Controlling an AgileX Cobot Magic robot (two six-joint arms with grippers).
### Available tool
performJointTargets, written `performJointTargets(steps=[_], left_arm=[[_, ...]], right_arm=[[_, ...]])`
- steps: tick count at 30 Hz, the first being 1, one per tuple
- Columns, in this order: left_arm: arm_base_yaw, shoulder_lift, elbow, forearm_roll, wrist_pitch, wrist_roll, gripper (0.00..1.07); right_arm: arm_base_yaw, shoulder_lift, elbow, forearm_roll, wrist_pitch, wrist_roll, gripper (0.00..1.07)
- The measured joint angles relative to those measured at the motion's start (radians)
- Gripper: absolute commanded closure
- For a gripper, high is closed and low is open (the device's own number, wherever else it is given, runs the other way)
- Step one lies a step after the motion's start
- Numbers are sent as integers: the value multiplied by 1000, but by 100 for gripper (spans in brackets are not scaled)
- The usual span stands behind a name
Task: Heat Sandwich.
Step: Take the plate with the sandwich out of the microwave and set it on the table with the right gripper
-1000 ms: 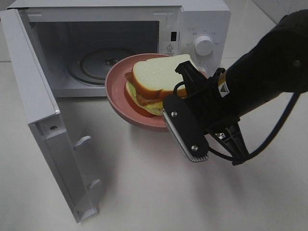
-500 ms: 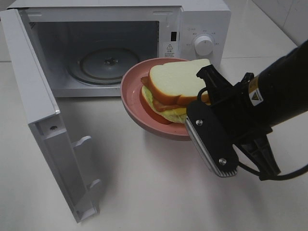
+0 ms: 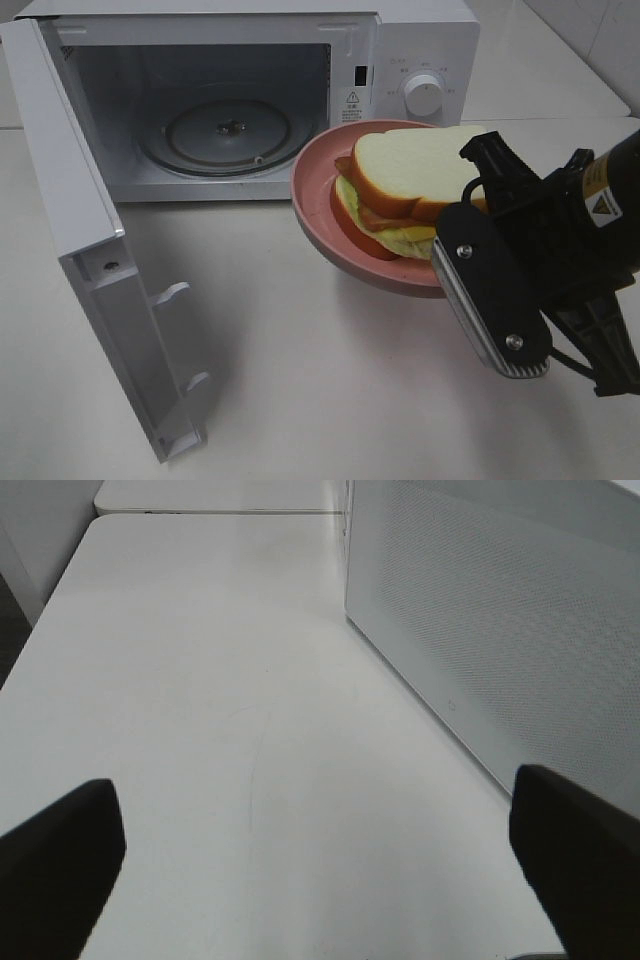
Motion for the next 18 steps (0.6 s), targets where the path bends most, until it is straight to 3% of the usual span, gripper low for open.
performJointTargets(steps=[18], left_arm=[[0,0,0,0,0,0,4]], right_arm=[[1,-1,1,-326,148,549,104]])
